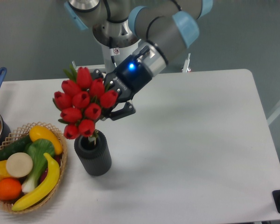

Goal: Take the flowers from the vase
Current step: 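Lift the gripped tulips up out of the black vase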

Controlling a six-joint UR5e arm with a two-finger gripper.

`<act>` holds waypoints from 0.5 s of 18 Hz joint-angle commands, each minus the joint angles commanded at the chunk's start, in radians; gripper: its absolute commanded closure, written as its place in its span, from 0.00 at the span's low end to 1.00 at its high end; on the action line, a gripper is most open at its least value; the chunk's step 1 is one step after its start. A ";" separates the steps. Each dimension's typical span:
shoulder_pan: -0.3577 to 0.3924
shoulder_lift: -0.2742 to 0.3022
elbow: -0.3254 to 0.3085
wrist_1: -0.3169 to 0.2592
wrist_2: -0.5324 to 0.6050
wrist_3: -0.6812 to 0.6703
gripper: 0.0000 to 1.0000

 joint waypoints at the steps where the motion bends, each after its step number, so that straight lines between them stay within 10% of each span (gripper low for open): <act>1: 0.002 -0.002 0.006 0.000 0.000 -0.012 0.58; 9: 0.038 -0.015 0.092 -0.002 -0.003 -0.057 0.58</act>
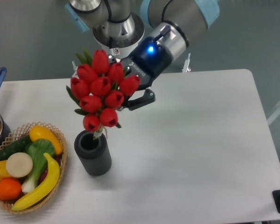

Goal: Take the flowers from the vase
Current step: 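Lift the gripped tulips up out of the black vase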

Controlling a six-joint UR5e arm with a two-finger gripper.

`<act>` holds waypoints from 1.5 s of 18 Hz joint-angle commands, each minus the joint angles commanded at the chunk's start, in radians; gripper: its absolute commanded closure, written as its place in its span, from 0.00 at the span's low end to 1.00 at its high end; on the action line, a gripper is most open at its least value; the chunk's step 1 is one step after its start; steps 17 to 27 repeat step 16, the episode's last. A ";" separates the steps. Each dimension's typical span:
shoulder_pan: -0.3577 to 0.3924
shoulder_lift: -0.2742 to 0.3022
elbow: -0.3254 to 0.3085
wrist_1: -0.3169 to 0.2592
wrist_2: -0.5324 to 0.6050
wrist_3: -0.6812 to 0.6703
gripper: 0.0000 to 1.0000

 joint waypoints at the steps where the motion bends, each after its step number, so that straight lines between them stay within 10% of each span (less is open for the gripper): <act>1: 0.003 -0.002 0.000 0.002 0.000 0.000 0.58; 27: 0.045 -0.008 0.018 0.002 0.000 0.000 0.58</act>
